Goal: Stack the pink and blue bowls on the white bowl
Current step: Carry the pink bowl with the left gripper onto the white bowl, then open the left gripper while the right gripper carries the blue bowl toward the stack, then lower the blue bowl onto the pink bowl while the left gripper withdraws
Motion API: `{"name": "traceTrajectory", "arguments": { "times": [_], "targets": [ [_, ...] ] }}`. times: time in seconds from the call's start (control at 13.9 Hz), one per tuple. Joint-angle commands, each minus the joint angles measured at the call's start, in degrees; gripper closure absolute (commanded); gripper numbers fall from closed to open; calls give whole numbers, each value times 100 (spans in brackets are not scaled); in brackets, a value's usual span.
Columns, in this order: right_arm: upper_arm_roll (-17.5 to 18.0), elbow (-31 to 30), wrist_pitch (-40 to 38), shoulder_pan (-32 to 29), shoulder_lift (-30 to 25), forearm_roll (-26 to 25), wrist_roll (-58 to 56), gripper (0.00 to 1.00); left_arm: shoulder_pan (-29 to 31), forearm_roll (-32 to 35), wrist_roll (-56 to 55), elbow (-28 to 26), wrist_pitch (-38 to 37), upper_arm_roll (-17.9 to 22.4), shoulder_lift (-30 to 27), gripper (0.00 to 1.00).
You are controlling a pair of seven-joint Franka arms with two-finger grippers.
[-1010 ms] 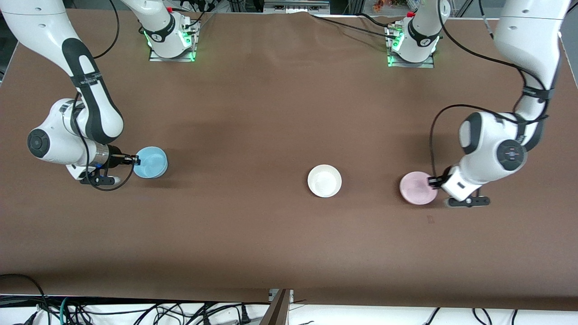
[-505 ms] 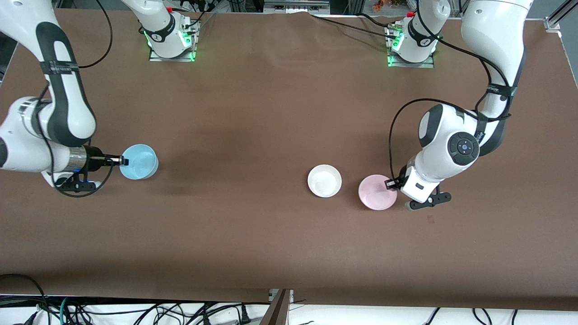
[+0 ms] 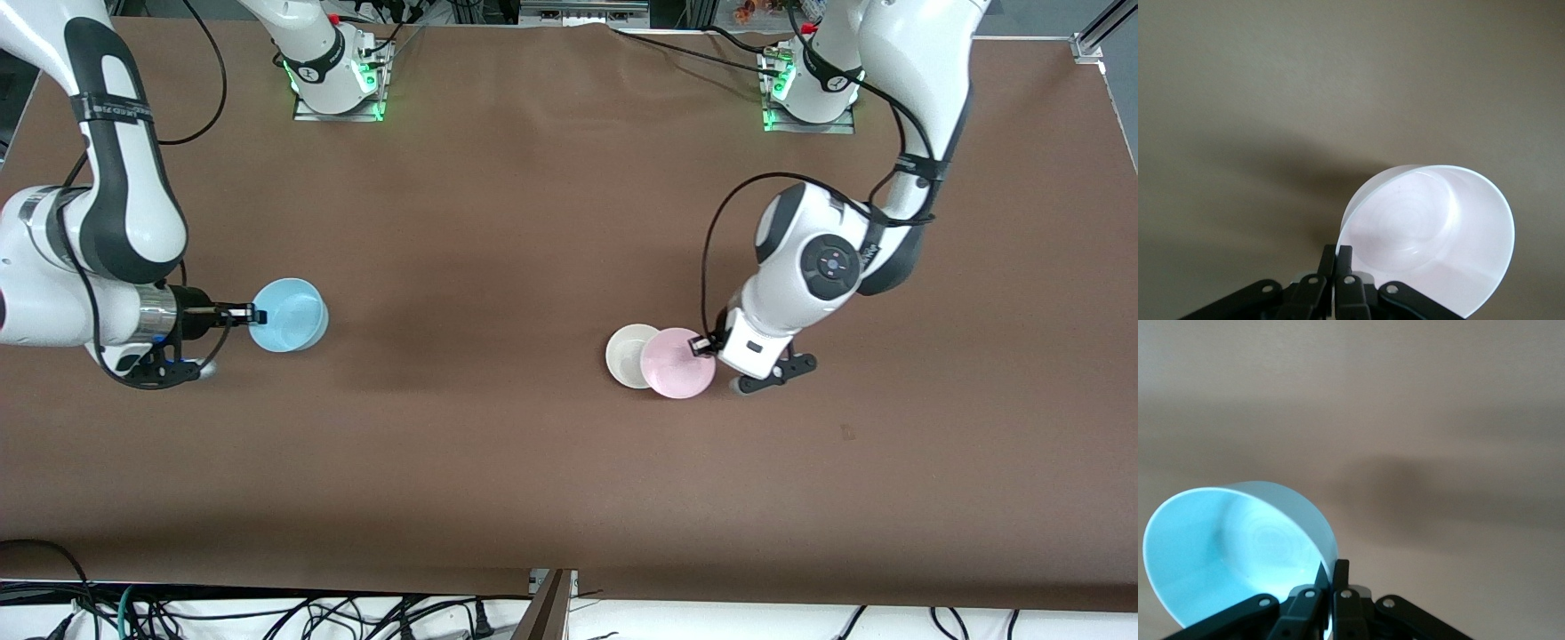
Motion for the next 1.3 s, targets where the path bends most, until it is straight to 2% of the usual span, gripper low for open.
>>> {"name": "traceTrajectory", "arguments": {
  "times": [0.0,0.29,0.58,0.72,1.23],
  "targets": [
    [354,132,-151,-54,-58,67,354,100,-254,-240,-28,149,176,70,205,100],
    [715,220,-143,34,-32,76,800,100,-413,-240,-151,140,370,70,442,100],
    [760,334,6,402,47,137,1671,100,-414,-240,-142,34,344,70,460,100],
    [760,448,112,648,152,400,2172,100,-405,-240,-125,34,291,35,460,100],
    [760,509,1262,1571,442,454,3816,100,-387,-240,-63,25,168,35,495,100]
  ]
}}
